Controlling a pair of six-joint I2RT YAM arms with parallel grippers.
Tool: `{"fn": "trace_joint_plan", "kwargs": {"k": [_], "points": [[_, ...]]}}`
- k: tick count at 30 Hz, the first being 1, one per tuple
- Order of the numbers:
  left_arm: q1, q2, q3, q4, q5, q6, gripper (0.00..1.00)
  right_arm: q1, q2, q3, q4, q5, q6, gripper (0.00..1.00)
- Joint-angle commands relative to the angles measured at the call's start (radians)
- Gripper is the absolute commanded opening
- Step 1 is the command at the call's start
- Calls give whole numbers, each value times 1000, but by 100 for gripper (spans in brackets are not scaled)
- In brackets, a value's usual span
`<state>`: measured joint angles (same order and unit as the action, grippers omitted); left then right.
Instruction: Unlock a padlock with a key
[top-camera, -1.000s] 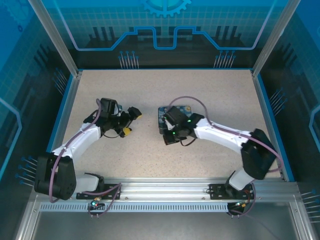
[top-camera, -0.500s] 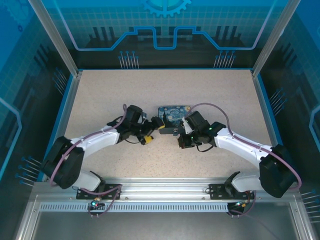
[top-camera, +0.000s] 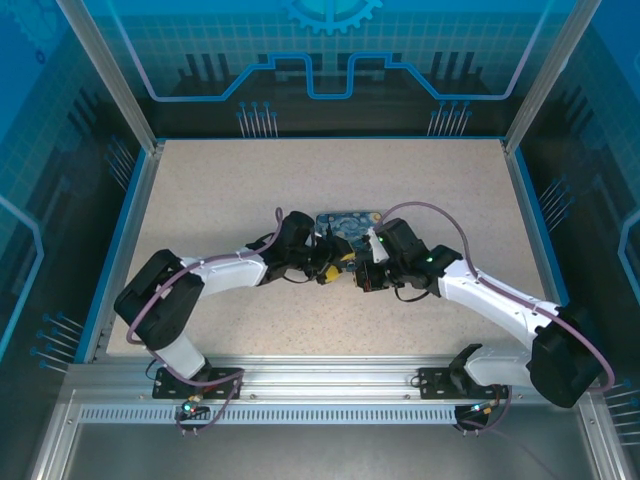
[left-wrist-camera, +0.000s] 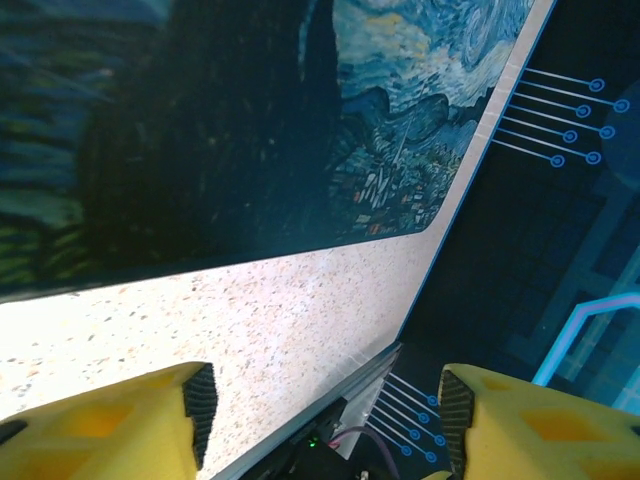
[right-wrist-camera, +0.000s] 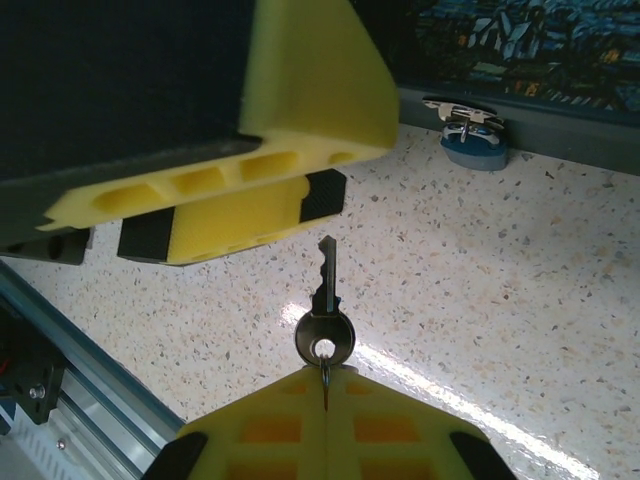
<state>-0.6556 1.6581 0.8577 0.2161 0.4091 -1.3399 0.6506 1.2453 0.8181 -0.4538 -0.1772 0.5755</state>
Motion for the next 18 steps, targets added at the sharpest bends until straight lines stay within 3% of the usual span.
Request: {"fn": "trace_joint_plan", "kwargs": {"k": [1,8,18], "points": [[-22,22,35,47,20,-30,57,-12,-20,-17,10,-25,10,0],[-40,29,32,65,22,-44,41,-18,-22,-19,12,-24,12,0],[-49,20,21,67,26,-47,28,-29,-23,-38,24,-24,21,0]]}}
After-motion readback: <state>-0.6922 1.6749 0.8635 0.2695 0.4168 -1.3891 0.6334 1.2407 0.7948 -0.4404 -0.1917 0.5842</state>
